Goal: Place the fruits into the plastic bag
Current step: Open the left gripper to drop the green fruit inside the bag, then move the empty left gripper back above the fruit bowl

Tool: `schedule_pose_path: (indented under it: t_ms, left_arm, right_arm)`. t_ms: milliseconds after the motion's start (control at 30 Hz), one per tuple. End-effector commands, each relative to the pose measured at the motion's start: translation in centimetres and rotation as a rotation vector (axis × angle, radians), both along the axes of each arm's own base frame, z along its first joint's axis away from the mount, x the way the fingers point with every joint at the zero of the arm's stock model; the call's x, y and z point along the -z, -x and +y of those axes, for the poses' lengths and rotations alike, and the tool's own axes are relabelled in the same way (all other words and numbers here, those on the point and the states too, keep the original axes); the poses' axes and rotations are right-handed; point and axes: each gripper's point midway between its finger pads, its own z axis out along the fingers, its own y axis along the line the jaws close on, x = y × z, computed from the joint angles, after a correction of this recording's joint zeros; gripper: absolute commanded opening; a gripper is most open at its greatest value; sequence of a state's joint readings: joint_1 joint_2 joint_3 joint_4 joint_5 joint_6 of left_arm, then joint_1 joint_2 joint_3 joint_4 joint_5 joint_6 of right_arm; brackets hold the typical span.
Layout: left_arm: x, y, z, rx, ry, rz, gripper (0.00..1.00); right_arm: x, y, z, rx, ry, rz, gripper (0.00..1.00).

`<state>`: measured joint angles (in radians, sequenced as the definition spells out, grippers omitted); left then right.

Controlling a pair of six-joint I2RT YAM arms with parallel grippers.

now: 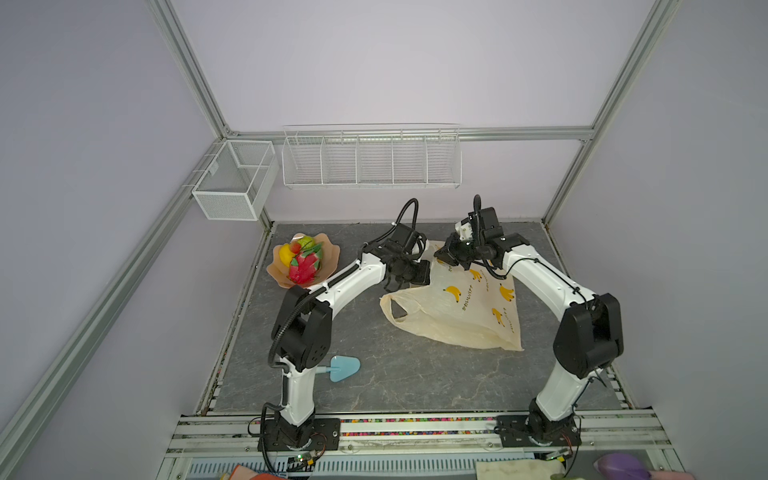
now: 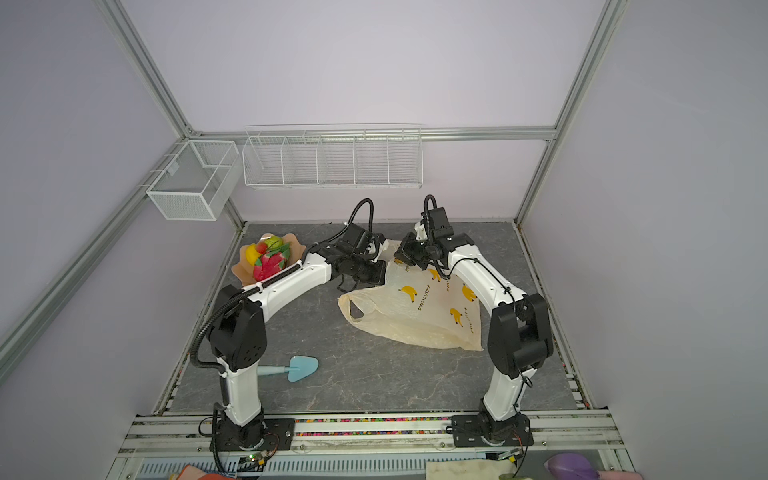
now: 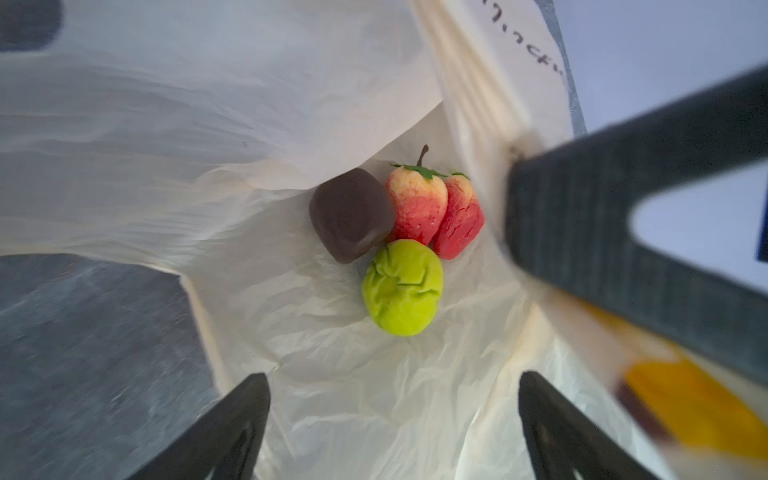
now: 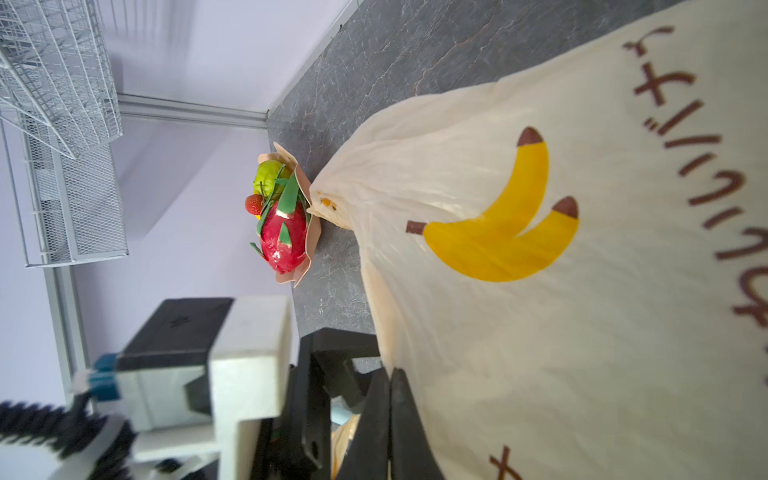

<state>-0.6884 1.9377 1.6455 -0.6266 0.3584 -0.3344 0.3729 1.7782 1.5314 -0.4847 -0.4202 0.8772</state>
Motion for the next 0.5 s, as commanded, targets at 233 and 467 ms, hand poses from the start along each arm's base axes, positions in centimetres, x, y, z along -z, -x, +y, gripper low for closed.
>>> schedule_pose_path:
  t_ms: [233,467]
  left_arm:
    - [-1.0,-1.3,8.4,-0.127,-0.182,-0.057,0.91]
    - [-4.4,-2.7,13.7,-0.227,-0.189,-0.107,0.91]
  right_arm:
    - [-0.7,0.6,-1.0,0.004,0.040,-0.024,0.07]
    - [-1.0,0.4,-1.1,0.005,0.037,-0.028,0.07]
